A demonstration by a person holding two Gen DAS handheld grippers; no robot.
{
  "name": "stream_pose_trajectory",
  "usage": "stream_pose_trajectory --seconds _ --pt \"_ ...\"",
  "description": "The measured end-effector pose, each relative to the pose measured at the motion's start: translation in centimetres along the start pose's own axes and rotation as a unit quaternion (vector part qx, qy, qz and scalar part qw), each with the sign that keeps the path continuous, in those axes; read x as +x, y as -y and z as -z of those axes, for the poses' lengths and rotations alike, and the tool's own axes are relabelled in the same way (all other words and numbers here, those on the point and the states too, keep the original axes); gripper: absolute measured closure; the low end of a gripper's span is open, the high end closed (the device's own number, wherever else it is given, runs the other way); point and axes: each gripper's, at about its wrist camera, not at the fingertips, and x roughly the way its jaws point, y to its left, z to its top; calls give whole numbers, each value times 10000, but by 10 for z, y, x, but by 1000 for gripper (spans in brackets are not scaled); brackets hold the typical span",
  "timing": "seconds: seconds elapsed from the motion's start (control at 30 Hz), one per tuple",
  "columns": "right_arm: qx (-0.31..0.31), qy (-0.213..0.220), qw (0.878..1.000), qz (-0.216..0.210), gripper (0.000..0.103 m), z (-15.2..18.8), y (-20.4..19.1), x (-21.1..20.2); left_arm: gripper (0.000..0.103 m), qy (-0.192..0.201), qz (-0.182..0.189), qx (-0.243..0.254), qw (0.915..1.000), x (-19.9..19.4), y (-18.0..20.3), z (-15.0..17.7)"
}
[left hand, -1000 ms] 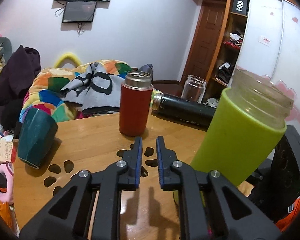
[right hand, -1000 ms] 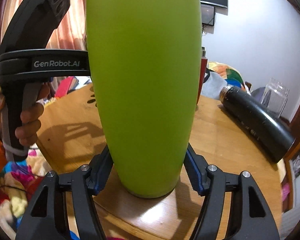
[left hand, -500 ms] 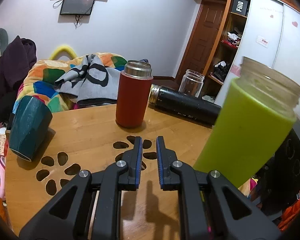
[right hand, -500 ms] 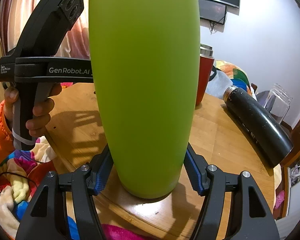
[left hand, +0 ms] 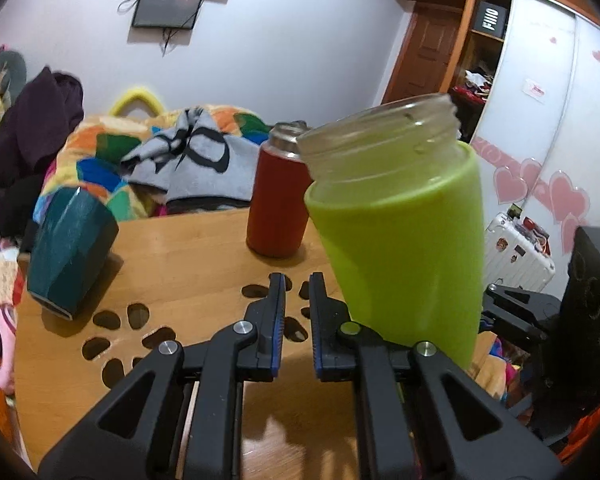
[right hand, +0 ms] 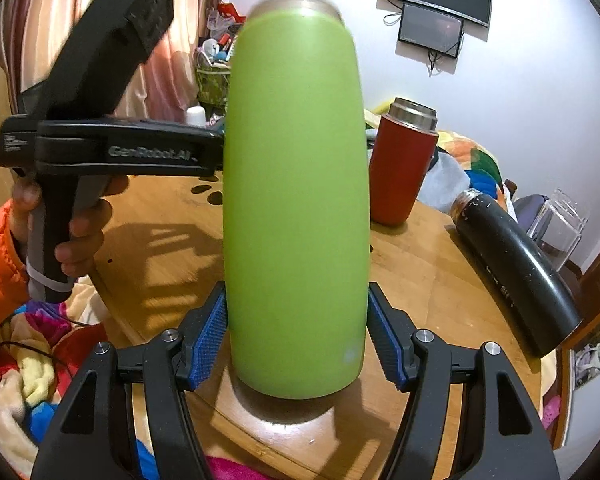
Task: Flip cup upside down
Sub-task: 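Tilt the green bottle with the right tool and lay it sideways on the table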
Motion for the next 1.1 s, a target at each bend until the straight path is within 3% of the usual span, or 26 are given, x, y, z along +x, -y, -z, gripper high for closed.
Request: stream_pose_trajectory --seconds 0.27,0.57,0.8,1.1 --pt "-88 136 9999 -55 41 6 -7 -7 100 -365 -381 -301 9982 10 -12 9" --pt "162 204 9996 -141 40 8 -3 -5 100 -751 -983 -117 9923 27 -6 18" --pt "363 224 9990 -167 40 12 3 -4 100 -1098 -1143 56 9873 43 -3 24" --pt "519 235 9982 -177 40 14 9 -3 100 -1054 -1237 154 9866 43 -1 30"
